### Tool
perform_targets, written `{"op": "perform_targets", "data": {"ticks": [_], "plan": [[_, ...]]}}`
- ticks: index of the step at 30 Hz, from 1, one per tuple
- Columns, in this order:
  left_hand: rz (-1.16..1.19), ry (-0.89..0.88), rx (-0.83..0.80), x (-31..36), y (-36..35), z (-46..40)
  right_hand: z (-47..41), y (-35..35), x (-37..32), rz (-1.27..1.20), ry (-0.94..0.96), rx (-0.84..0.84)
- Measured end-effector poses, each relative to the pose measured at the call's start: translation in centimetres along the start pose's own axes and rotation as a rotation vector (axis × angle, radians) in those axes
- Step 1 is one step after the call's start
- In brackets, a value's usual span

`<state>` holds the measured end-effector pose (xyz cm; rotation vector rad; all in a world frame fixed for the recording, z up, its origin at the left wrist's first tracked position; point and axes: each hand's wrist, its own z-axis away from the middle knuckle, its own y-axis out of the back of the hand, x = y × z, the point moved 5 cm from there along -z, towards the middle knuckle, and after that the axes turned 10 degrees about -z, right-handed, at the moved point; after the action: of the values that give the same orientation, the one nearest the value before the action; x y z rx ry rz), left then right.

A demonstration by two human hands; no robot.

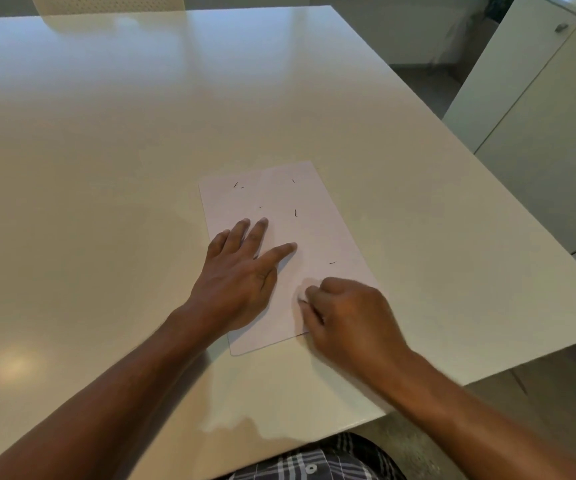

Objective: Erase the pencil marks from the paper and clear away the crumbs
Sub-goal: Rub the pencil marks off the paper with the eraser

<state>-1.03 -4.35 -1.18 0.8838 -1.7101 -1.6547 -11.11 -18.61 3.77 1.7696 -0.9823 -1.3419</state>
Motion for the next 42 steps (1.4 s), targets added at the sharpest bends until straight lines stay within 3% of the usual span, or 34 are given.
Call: {"op": "perform_targets", "data": {"ticks": [5,10,16,21,27,33,38,42], "plan": [[0.004,0.007,-0.014,0.0,0.1,0.0,-3.0,2.9,6.5,0.125,-0.172,0.209],[0.007,0.005,-0.022,0.0,0.1,-0.1,-0.6,0.3,1.0,0.015,-0.033,0.039],[0.007,0.01,-0.042,0.1,0.1,0.0,-3.7,2.8,6.9,0.127,-0.196,0.229],[0.002,0.007,-0.041,0.0,0.0,-0.1,-0.3,-0.3,-0.2,0.002,0.011,0.003],[0.004,0.013,-0.052,0.0,0.1,0.0,-3.8,2.5,6.6,0.122,-0.175,0.216],[-0.009,0.01,-0.045,0.0,0.1,-0.1,-1.3,-0.5,1.0,0.009,-0.004,0.016],[-0.005,0.009,-0.052,0.0,0.1,-0.1,-3.9,2.0,5.7,0.123,-0.158,0.216],[-0.008,0.004,-0.052,0.0,0.0,-0.1,-0.8,-0.8,-1.1,-0.025,0.029,0.026]]}}
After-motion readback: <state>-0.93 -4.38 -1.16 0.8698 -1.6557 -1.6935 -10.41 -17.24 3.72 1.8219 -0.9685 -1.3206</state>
